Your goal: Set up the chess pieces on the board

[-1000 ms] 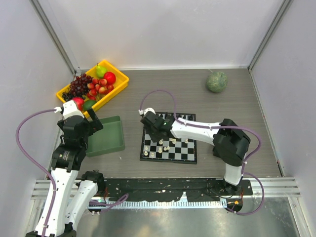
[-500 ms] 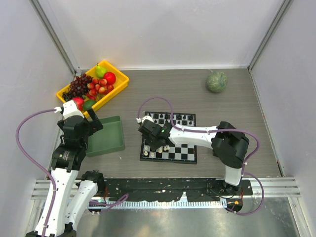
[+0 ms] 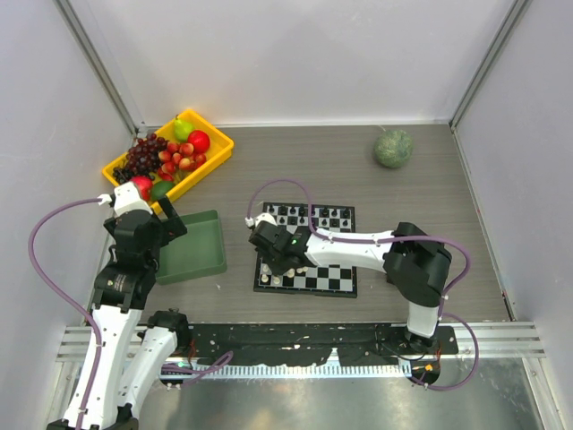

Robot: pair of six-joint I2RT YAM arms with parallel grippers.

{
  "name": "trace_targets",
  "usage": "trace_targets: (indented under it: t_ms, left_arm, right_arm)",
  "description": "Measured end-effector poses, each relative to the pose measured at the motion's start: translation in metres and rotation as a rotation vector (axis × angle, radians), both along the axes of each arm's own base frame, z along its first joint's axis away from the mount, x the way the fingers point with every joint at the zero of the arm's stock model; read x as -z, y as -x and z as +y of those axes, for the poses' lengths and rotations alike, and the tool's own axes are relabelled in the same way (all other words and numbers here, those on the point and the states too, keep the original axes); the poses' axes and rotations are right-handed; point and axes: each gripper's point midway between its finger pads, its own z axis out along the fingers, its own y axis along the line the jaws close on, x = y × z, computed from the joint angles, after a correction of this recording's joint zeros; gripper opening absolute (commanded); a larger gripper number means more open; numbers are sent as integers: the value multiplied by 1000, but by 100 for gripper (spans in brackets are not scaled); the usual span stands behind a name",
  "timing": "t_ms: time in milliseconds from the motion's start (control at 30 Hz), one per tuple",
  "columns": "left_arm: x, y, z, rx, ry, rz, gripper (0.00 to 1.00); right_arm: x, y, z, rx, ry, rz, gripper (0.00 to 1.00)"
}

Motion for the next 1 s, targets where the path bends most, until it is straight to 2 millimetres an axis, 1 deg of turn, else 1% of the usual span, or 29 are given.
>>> trace_targets:
  t_ms: [267,533,867,1000]
  left_arm:
    - [0,0,-1,2,2,0,99]
    - [0,0,-1,4,3,0,99]
    - [0,0,-1,5,4,1,99]
    - [0,0,-1,6,4,1,99]
  right_arm:
    - [0,2,0,10,-2,-4,18]
    - [0,1,-1,13,2,-10,27]
    - [-1,1,-2,13,7,-9,33]
    - [-5,-2,-1,10,8,-21,35]
